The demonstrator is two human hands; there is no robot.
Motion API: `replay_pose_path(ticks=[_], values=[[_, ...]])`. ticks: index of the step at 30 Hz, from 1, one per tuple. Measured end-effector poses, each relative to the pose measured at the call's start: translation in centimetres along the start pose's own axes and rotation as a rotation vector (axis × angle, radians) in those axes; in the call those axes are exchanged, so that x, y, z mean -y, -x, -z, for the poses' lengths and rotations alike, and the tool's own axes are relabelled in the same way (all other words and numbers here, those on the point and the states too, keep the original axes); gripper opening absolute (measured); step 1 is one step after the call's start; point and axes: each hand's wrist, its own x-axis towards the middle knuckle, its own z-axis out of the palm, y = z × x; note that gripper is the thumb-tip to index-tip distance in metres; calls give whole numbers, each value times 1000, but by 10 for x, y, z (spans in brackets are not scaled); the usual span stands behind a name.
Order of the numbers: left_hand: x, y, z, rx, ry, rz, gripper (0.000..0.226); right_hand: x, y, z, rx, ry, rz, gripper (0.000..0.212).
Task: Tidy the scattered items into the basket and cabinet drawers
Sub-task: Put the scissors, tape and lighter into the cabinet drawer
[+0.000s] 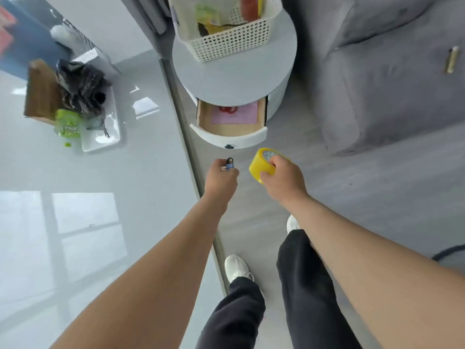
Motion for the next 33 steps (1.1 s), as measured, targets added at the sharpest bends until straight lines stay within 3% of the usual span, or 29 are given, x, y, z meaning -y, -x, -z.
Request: replay_pose_path(ticks=[1,3,13,15,23,26,29,33], values=[[-3,-6,4,-10,-18,-17,28,5,-9,-3,19,20,25,7],[-9,-27,16,-57,-79,-85,24,21,-40,-16,41,71,105,19],[1,-219,-22,-277,-470,-447,34,12,-219,-108,-109,239,364,25],[6,-256,-27,-327,-564,-494,33,-1,-252,-120,-53,313,435,25],[14,-351,-51,-185,-999,-644,8,-16,-337,-127,278,661,613,17],[7,-362,-59,-123,-1206,-659,7,-27,-350,-134,168,777,723,19],[0,-366,-64,-108,-1311,-635,28,-29,-353,-143,-8,864,789,15],[7,-371,-53,-72,-1197,-630,31,-38,-357,-145,-101,717,674,19]])
